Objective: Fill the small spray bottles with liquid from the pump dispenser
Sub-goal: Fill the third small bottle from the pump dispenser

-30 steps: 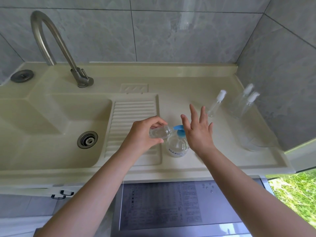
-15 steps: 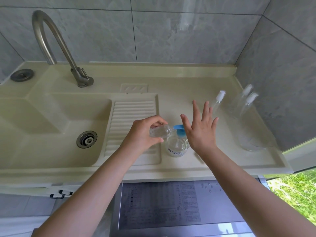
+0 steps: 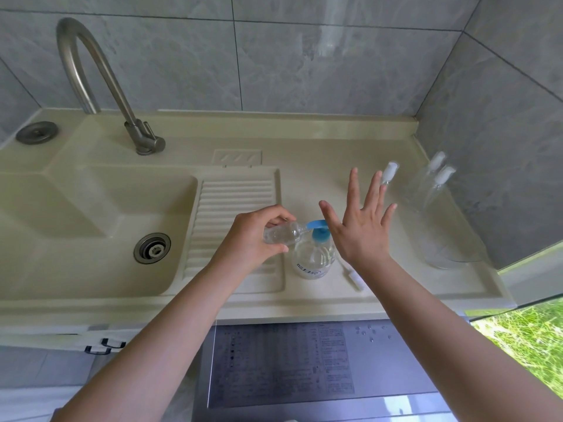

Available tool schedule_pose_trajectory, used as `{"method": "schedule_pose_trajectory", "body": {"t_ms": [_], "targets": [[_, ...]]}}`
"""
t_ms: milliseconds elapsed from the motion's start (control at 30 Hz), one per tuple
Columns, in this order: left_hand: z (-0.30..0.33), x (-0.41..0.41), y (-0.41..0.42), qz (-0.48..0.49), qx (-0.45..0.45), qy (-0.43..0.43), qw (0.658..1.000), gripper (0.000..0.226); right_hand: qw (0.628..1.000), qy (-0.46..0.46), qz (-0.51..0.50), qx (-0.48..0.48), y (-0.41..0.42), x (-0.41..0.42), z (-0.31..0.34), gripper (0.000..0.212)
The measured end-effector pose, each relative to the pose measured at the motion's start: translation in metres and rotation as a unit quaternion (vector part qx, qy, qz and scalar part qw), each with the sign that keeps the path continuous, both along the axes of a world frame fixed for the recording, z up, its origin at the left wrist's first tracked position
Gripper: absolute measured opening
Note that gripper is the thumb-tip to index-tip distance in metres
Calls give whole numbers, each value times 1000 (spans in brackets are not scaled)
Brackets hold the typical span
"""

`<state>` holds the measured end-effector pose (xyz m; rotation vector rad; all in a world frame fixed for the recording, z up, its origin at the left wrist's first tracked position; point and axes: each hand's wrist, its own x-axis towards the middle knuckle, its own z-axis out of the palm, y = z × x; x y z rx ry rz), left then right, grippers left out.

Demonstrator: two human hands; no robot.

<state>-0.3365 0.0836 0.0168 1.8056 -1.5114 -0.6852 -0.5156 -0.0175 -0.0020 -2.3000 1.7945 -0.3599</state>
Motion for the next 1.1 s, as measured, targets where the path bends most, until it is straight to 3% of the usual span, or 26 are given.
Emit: {"method": "schedule_pose_trajectory", "body": {"t_ms": [200,433,667,933,1100], "targets": [[1,0,-2,1,4,0,1000,50,997,-24,-4,73,7,8,-12,69],[-2,2,-1,5,3,0,1000,51,993,-92,-17,72,5,4,-9,76],[-5,2,0,6,-3,6,1000,52,997,-50,1,59,6,10,-12,66],[-4,3,1,8,-1,7,1000,52,988,-140,-13,69,5,9,-5,72],[-7,3,0,5,-5,9,1000,52,992,-86,-13,87,10,11,-15,59]]}}
